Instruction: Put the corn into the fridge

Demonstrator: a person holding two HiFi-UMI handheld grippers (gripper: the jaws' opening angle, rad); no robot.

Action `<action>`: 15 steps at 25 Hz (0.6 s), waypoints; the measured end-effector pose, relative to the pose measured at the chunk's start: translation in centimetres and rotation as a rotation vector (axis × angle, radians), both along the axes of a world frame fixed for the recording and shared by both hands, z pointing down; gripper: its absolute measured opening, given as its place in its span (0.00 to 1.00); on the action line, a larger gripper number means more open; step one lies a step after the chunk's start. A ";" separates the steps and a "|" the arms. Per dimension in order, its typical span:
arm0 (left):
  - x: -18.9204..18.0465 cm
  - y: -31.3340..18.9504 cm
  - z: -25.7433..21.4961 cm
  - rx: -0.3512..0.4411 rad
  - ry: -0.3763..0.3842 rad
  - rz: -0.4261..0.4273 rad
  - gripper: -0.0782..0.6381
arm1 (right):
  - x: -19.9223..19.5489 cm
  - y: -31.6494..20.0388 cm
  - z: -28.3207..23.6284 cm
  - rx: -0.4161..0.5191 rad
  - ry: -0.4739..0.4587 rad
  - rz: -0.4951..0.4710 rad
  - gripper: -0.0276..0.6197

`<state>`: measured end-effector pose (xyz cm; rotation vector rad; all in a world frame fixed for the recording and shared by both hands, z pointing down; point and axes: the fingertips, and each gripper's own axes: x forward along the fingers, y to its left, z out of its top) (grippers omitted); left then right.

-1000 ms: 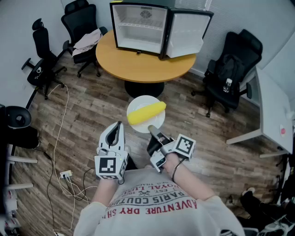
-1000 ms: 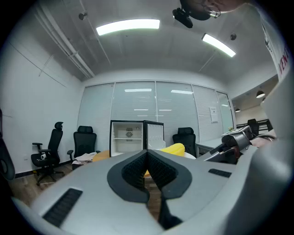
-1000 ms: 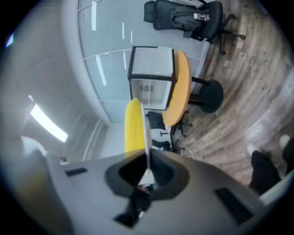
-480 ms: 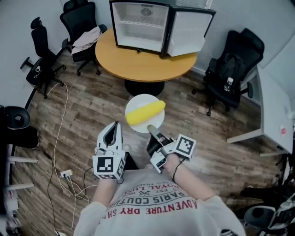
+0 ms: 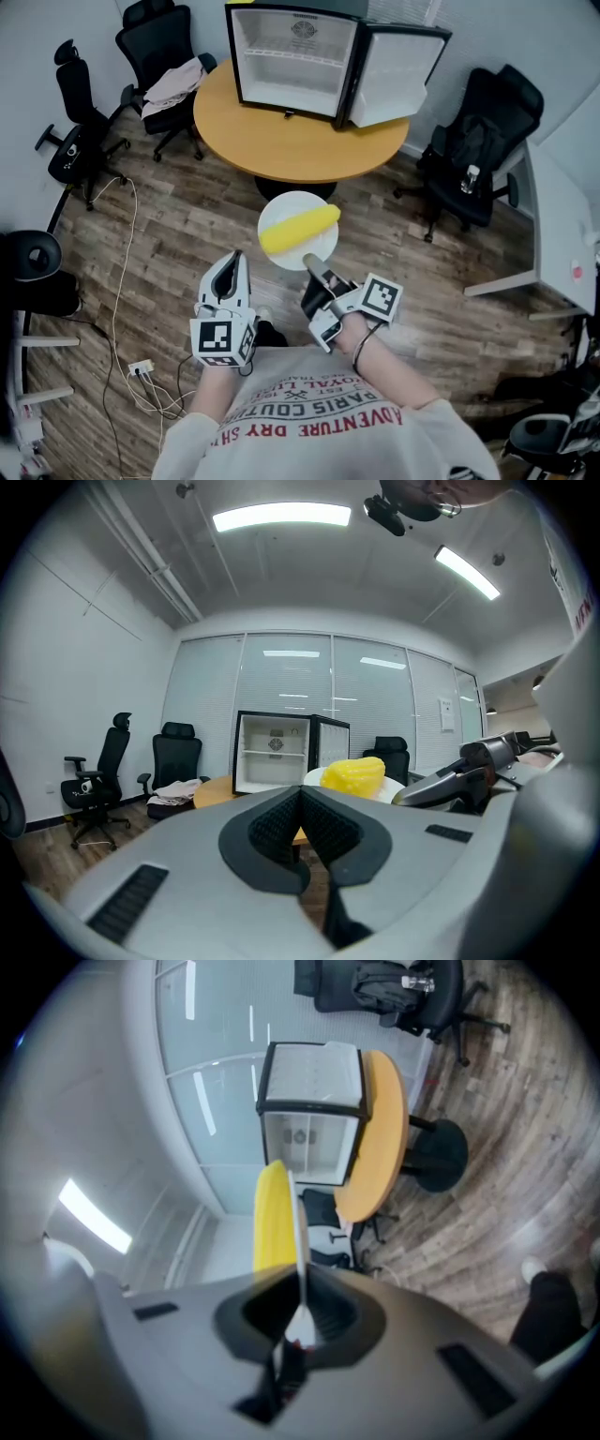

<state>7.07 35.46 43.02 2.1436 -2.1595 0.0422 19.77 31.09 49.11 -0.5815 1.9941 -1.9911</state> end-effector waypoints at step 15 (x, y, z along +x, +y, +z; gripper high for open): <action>-12.6 -10.9 -1.9 0.005 -0.033 0.120 0.14 | -12.8 -10.8 -1.9 0.015 -0.024 0.124 0.10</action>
